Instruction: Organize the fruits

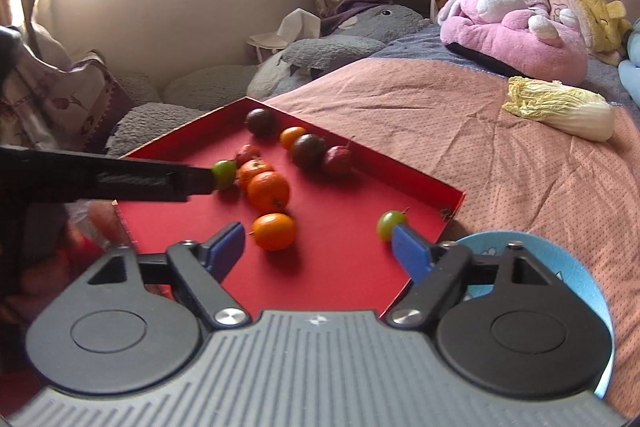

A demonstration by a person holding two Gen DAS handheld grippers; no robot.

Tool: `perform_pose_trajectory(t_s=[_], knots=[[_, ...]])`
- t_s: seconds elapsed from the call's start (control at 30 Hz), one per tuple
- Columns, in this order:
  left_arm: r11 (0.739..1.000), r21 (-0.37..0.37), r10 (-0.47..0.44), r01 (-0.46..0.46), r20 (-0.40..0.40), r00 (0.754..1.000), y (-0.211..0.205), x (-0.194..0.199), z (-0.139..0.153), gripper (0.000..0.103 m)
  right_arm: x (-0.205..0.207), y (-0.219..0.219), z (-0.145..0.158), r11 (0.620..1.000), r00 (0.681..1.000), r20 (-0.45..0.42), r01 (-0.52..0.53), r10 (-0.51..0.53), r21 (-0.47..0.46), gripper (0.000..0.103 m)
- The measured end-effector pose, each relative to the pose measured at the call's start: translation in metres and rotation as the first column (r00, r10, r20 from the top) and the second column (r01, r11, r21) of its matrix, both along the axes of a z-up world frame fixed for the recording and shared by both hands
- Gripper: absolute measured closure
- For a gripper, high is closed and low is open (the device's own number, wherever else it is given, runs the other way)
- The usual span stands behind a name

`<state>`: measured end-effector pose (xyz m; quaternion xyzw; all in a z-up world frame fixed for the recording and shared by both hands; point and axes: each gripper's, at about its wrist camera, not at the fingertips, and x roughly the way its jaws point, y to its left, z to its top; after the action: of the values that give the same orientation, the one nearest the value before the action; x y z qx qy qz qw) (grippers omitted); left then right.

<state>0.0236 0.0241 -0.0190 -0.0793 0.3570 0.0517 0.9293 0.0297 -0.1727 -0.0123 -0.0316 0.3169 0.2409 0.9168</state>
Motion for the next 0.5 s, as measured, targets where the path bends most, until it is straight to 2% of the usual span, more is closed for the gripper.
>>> perform_pose_trajectory(t_s=[0.2,0.37,0.5], knots=[[0.999,0.008,-0.039,0.039,0.000,0.999,-0.008,0.001,-0.002,0.021,0.043,0.001,-0.021,0.998,1.000,-0.014,0.017,-0.018,-0.054,0.044],[0.994,0.038,-0.099,0.099,-0.006,0.995,-0.022,0.004,-0.006,0.021,0.076,0.005,-0.041,0.992,0.997,-0.058,0.044,-0.051,-0.118,0.051],[0.989,0.027,-0.143,0.144,-0.029,0.989,-0.028,0.009,-0.011,0.021,0.089,0.007,-0.055,0.988,0.996,-0.091,0.013,-0.028,-0.155,0.061]])
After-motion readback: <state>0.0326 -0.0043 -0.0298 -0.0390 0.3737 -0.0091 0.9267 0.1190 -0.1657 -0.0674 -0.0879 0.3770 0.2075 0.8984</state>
